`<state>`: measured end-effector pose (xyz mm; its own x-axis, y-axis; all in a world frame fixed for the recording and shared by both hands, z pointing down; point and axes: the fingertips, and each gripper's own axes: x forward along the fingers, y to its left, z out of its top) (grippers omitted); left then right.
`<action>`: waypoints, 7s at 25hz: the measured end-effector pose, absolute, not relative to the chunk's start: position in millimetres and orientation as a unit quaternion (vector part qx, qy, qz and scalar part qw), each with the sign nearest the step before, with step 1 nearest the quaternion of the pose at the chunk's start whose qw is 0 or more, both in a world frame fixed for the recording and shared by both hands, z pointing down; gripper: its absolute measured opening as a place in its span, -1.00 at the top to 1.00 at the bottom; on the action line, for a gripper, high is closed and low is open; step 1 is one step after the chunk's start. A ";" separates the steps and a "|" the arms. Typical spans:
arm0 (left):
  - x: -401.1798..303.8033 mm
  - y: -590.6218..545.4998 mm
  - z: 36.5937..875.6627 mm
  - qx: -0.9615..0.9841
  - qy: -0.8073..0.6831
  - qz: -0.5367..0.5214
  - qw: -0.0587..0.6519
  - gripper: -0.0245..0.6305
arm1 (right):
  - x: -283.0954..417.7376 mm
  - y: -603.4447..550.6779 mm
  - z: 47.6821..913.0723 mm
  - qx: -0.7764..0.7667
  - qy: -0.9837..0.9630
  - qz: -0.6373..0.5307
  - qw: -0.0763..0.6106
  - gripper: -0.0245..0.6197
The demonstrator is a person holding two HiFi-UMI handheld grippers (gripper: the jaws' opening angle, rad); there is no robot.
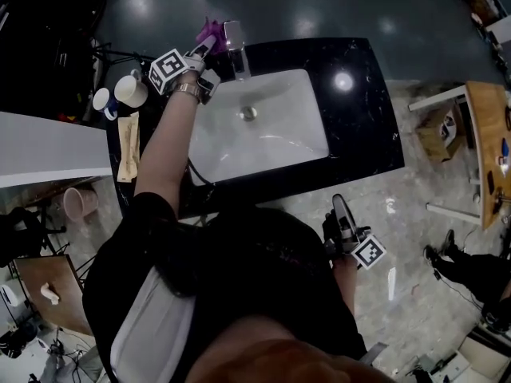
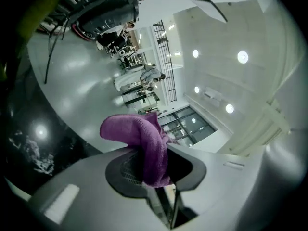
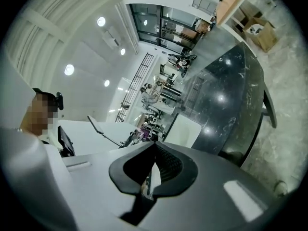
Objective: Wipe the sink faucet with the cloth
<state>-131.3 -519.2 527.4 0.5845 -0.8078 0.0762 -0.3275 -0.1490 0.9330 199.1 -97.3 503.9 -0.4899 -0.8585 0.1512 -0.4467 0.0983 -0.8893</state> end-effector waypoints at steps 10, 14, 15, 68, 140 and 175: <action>-128.4 -507.5 618.9 0.710 -0.466 -0.026 0.527 0.65 | 194.7 -91.7 510.8 -0.477 0.697 -0.495 0.203 0.89; -127.9 -505.1 613.3 0.710 -0.457 -0.030 0.535 0.65 | 198.3 -87.9 505.3 -0.481 0.698 -0.487 0.210 0.89; -127.7 -503.9 606.6 0.713 -0.450 -0.041 0.537 0.65 | 198.2 -87.6 503.4 -0.480 0.699 -0.486 0.212 0.89; -78.3 -549.9 436.7 0.885 -0.182 0.077 0.422 0.64 | 208.0 -101.4 553.1 -0.460 0.639 -0.565 0.247 0.89; -78.2 -470.0 606.9 0.749 -0.259 -0.059 0.607 0.66 | 230.5 -74.3 585.0 -0.472 0.580 -0.610 0.262 0.89; 6.9 -74.4 507.0 0.791 -0.191 -0.104 0.571 0.66 | 175.3 -27.4 518.2 -0.212 0.782 -0.572 0.131 0.89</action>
<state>6.9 -74.4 507.0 0.9051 -0.4219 0.0538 -0.1839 -0.2742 0.9439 175.3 -27.4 518.2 -0.8758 -0.4812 0.0377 -0.1817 0.2562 -0.9494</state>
